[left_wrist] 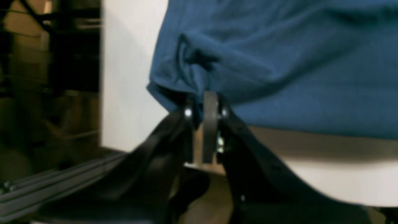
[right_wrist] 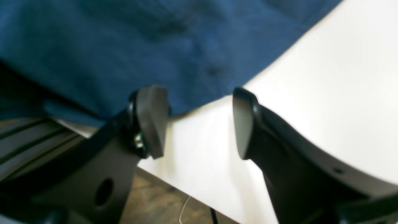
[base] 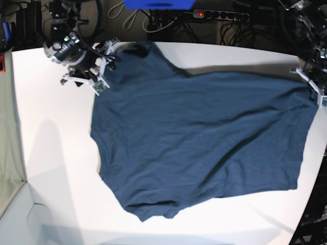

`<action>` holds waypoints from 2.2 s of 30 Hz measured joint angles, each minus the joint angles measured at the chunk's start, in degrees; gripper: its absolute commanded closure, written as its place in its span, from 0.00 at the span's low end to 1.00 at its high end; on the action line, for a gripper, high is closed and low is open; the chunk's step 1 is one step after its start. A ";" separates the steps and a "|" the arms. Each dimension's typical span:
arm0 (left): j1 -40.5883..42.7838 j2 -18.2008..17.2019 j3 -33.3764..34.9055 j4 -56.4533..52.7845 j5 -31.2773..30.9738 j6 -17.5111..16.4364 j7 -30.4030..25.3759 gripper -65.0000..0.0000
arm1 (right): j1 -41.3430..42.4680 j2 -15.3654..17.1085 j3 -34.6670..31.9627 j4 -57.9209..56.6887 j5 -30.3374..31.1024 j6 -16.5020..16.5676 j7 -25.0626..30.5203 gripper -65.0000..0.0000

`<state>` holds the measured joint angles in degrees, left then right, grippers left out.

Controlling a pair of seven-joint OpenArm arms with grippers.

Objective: Layout the t-shirt on the table in an organized manner, then fold the t-shirt properly
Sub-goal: 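Move the left gripper over the shirt's side and grasp the fabric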

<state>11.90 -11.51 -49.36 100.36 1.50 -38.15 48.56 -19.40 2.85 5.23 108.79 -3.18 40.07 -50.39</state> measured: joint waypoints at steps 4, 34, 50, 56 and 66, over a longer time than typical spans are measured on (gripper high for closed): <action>-0.83 -0.07 1.01 2.29 0.17 -0.04 3.08 1.00 | 1.11 0.04 0.00 -0.02 0.00 -0.02 -0.33 0.48; -35.71 3.63 15.63 -26.10 0.92 5.62 3.26 0.99 | 0.17 0.13 -0.11 2.84 0.02 0.00 -0.20 0.48; -46.73 3.43 15.34 -40.00 0.35 18.49 -5.27 0.52 | -2.69 0.20 -6.14 3.19 0.48 0.00 0.07 0.48; -45.33 2.71 15.32 -38.34 0.13 18.58 -6.38 0.51 | -2.69 0.09 -7.23 3.19 0.07 -0.02 0.02 0.48; -42.12 1.18 15.43 -50.10 0.15 18.88 -21.66 0.52 | -2.16 0.02 -7.23 3.17 0.02 0.00 0.00 0.48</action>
<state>-30.22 -10.33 -33.93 50.26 1.65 -19.27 26.89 -21.56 2.87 -2.00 111.96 -3.16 40.07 -50.39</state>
